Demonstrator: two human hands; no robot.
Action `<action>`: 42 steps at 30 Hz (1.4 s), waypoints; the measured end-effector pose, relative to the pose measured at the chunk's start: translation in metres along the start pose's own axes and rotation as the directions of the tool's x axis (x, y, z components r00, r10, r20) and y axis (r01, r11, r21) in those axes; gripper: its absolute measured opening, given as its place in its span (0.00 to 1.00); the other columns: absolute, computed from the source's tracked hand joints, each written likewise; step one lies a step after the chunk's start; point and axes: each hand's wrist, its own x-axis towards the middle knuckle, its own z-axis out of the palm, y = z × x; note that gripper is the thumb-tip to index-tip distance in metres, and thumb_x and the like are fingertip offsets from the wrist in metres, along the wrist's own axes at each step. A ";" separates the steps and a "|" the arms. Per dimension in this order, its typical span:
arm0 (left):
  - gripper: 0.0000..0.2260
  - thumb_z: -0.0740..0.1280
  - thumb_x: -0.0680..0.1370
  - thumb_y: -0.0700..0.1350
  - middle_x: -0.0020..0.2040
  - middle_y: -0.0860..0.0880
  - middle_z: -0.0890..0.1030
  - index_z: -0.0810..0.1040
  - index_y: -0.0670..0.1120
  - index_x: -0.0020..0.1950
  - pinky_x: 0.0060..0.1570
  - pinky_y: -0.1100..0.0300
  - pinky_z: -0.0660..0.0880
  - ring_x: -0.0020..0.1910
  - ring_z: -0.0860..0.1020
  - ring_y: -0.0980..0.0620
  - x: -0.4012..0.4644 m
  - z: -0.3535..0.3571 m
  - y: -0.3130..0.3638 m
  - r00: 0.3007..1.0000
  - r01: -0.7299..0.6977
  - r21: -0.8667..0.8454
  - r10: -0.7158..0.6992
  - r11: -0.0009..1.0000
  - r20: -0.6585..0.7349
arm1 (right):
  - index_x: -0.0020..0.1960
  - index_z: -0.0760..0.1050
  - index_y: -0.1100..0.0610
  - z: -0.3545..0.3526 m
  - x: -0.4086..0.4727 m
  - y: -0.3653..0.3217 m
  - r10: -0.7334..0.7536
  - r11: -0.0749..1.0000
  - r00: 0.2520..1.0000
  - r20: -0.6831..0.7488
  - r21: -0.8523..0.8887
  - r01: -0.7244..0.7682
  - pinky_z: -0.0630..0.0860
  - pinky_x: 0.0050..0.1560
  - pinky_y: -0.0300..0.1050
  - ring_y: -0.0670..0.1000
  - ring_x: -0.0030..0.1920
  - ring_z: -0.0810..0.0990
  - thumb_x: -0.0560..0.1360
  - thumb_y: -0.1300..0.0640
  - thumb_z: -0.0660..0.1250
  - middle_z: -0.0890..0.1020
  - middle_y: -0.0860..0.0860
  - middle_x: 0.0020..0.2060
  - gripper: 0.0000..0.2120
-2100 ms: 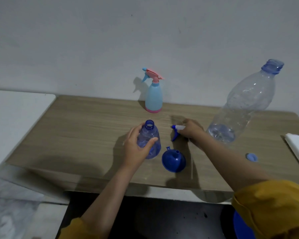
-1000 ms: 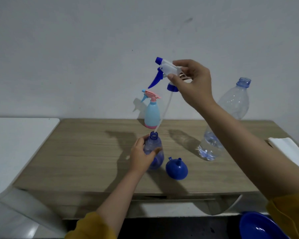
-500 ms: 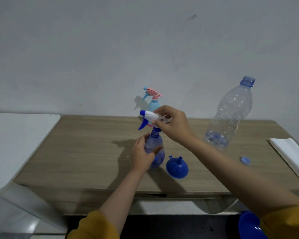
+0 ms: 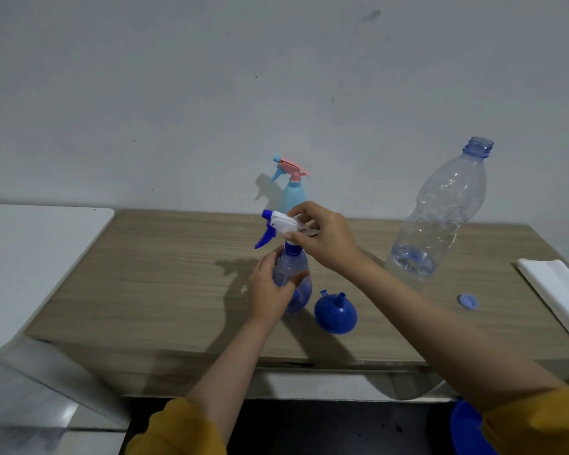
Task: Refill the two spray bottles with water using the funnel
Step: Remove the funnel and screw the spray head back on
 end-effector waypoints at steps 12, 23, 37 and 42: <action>0.28 0.76 0.68 0.48 0.56 0.58 0.75 0.73 0.49 0.65 0.54 0.65 0.72 0.57 0.73 0.61 0.000 0.001 0.000 1.000 -0.008 0.026 0.008 1.000 -0.015 | 0.58 0.73 0.54 0.004 -0.004 -0.001 -0.079 0.994 0.997 -0.010 -0.074 0.078 0.78 0.45 0.44 0.49 0.45 0.79 0.69 0.54 0.75 0.81 0.51 0.49 0.20; 0.27 0.76 0.67 0.51 0.57 0.54 0.78 0.74 0.48 0.63 0.55 0.59 0.76 0.57 0.76 0.56 -0.001 0.001 0.002 1.000 -0.012 0.012 0.013 1.000 -0.026 | 0.59 0.75 0.60 0.014 -0.013 0.008 -0.234 0.969 0.967 -0.100 -0.104 0.224 0.80 0.47 0.47 0.53 0.47 0.80 0.71 0.60 0.73 0.81 0.56 0.50 0.18; 0.27 0.76 0.67 0.50 0.57 0.51 0.79 0.75 0.47 0.63 0.56 0.49 0.76 0.58 0.76 0.53 0.001 0.002 -0.004 0.999 -0.018 0.019 0.018 1.000 -0.046 | 0.57 0.78 0.60 0.030 -0.033 0.025 0.263 0.862 0.965 0.017 0.445 -0.243 0.78 0.59 0.51 0.49 0.53 0.82 0.71 0.62 0.73 0.84 0.53 0.51 0.15; 0.24 0.76 0.68 0.46 0.56 0.52 0.79 0.75 0.47 0.63 0.54 0.53 0.77 0.56 0.77 0.55 0.001 0.002 -0.003 0.999 -0.040 0.006 0.040 0.999 -0.032 | 0.50 0.75 0.56 0.035 -0.031 0.022 0.324 0.789 0.946 0.000 0.551 -0.270 0.79 0.52 0.41 0.48 0.49 0.81 0.66 0.64 0.77 0.82 0.52 0.47 0.16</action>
